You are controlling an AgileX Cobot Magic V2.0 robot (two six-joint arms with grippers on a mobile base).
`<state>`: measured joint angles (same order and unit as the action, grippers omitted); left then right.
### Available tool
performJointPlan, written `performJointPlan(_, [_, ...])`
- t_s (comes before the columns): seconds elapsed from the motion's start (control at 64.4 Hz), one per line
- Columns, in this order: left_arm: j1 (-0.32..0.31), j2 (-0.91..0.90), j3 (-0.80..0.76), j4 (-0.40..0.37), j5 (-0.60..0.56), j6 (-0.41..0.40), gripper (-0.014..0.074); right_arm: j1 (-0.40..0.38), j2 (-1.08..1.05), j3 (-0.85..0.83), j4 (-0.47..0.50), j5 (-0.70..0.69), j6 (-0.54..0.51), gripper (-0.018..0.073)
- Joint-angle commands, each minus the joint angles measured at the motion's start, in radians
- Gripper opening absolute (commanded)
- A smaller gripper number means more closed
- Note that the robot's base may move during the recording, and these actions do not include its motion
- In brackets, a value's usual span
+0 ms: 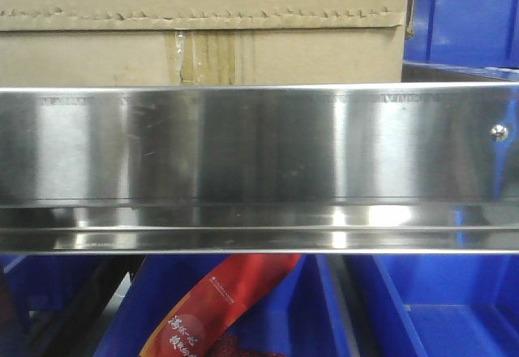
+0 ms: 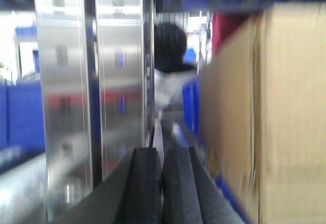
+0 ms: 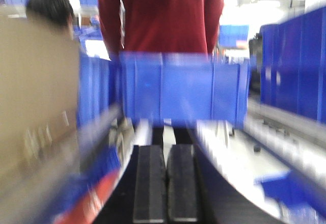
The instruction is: Grab carton from right shelf to conveyor
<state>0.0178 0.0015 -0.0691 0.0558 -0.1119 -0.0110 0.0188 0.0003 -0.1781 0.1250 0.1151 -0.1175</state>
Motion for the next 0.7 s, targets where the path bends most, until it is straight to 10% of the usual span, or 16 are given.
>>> performJointPlan(0.0, [0.0,-0.002,-0.108,0.001,0.03,0.004,0.0015,-0.004,0.007,-0.136,0.003,0.111,-0.004,-0.0075])
performJointPlan(0.217, [0.0,0.169,-0.447,0.017,0.372,0.004,0.0145,-0.004,0.14,-0.346,0.033,0.177,-0.004,0.0178])
performJointPlan(0.435, [-0.007,0.361,-0.623,0.014,0.416,0.004,0.0427,-0.004,0.262,-0.399,0.038,0.173,-0.004,0.0538])
performJointPlan(0.683, [-0.224,0.493,-0.738,0.012,0.473,0.078,0.0477,0.008,0.372,-0.499,0.051,0.236,-0.004,0.0559])
